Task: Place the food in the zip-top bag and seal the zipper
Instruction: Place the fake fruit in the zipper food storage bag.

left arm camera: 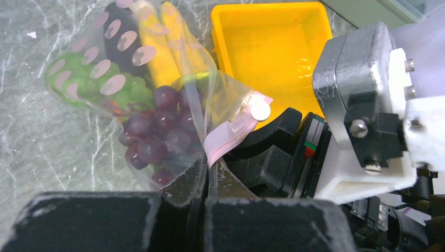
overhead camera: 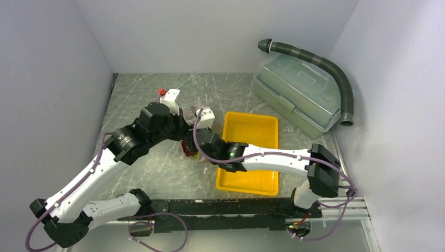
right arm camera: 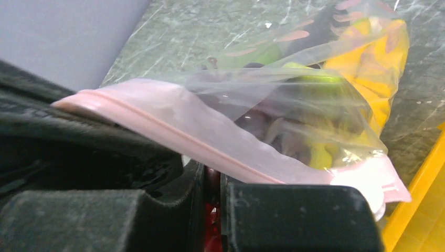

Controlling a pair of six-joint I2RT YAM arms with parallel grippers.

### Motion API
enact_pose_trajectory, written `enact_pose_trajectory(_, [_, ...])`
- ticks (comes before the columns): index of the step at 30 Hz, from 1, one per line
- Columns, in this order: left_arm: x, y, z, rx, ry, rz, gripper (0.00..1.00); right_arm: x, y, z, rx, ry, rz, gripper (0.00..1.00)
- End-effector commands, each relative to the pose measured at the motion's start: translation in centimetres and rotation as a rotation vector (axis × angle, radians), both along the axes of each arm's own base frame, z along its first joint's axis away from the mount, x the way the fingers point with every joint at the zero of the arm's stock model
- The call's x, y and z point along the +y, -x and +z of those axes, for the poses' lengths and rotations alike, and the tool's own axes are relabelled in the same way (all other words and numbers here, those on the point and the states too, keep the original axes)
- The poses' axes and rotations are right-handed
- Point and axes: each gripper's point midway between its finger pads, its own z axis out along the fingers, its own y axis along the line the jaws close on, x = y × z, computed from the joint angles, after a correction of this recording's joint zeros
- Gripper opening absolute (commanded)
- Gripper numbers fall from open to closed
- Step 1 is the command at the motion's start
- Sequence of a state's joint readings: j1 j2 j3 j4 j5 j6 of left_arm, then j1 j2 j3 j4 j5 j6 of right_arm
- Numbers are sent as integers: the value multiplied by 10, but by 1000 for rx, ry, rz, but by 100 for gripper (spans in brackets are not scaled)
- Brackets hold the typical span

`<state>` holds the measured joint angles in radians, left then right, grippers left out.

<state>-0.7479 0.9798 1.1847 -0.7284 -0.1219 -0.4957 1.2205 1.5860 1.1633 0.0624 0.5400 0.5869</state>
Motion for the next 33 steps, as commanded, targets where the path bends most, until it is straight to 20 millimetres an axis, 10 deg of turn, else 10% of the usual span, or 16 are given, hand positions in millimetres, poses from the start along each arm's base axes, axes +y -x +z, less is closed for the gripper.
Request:
enact_pose_trajectory(1, [-27, 31, 52, -9, 201, -148, 0, -8, -48, 25, -44, -129, -199, 0])
enact_pose_trajectory(7, [-19, 32, 61, -25, 212, -118, 0, -7, -46, 21, -39, -92, -170, 9])
enact_pose_trajectory(17, [0, 25, 77, -92, 196, -31, 0, -25, -30, 40, -57, -31, -94, 53])
enact_pose_trajectory(33, [4, 10, 64, -94, 149, 38, 0, -62, -2, 90, -62, -3, -6, 58])
